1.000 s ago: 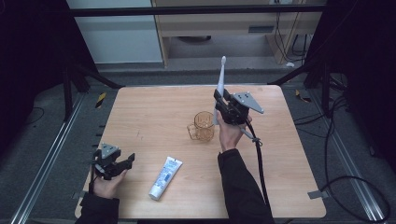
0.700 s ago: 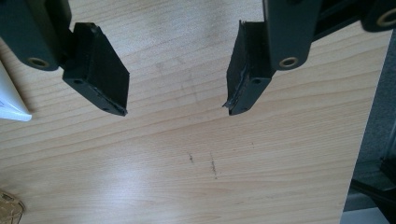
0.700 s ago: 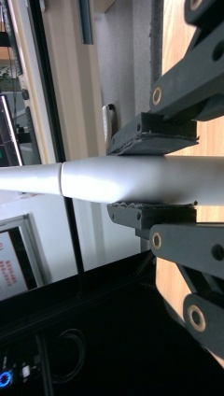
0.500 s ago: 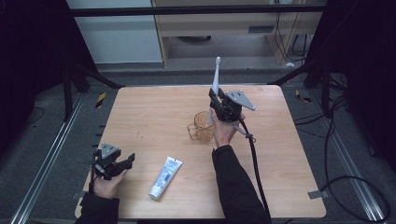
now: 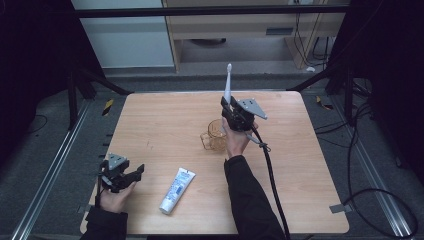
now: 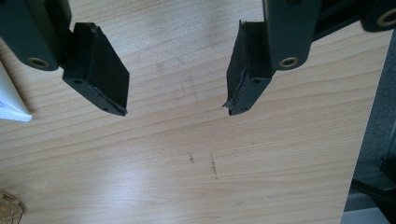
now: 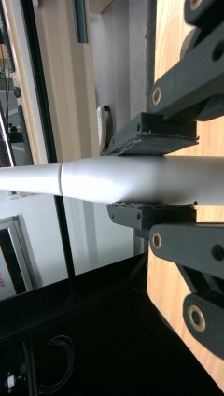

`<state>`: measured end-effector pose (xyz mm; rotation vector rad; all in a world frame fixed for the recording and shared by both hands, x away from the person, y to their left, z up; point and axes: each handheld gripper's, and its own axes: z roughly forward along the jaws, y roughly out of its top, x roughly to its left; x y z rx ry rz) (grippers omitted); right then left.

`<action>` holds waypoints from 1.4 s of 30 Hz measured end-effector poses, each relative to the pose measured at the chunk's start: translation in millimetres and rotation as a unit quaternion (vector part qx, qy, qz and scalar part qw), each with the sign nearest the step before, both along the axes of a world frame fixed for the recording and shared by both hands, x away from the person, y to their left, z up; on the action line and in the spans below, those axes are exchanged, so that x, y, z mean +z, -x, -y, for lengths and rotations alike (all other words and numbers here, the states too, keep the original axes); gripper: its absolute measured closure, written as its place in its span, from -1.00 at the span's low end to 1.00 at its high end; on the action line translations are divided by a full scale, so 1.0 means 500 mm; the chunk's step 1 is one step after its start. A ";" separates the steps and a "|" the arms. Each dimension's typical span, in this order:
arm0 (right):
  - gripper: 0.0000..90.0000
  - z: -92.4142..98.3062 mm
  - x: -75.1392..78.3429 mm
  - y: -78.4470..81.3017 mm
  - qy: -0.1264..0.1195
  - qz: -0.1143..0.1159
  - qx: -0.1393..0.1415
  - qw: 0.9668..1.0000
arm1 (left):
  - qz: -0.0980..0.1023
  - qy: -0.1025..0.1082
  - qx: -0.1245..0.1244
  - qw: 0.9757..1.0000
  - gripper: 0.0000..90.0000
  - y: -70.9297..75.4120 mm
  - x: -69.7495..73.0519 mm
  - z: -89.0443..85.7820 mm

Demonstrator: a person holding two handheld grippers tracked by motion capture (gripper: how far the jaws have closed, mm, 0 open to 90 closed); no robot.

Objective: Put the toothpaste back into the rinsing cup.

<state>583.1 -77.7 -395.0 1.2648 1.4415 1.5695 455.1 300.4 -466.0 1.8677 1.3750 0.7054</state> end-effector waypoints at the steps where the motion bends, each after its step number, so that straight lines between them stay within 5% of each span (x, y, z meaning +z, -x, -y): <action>1: 0.49 -0.001 -0.003 0.000 0.000 -0.001 0.000 1.000 | 0.000 0.000 0.000 1.000 -0.14 0.000 0.000 0.000; 23: 0.48 -0.003 -0.043 0.000 0.023 -0.017 0.002 1.000 | -0.001 -0.002 -0.001 1.000 -0.14 0.000 -0.001 0.001; 42: 0.48 -0.003 -0.049 0.008 0.049 -0.061 0.022 0.997 | -0.001 -0.002 -0.002 1.000 -0.14 0.000 -0.001 0.003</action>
